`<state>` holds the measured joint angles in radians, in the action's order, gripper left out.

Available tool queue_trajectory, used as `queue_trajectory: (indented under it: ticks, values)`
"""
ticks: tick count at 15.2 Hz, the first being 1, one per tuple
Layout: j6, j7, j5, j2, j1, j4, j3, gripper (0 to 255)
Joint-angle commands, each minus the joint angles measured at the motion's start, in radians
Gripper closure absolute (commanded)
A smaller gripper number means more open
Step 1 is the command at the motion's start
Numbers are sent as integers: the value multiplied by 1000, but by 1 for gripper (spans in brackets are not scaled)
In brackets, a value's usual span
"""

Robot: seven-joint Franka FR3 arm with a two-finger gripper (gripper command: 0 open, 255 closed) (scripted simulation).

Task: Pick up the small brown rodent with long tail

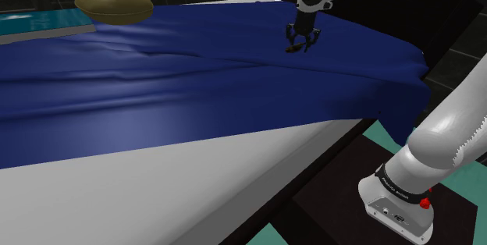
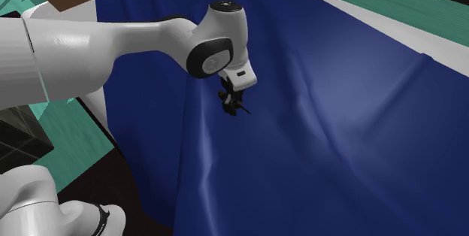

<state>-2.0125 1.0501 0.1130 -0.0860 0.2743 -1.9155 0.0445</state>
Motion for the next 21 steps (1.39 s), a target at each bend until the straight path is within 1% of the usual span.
queue_trajectory:
  ticks: [1, 9, 21]
  values:
    - [-2, 0, 0, 0, 0, -2, 0, 255]
    - [-3, 1, 0, -1, 0, -3, 1, 255]
    - [151, -15, -7, 28, -1, 124, 2, 255]
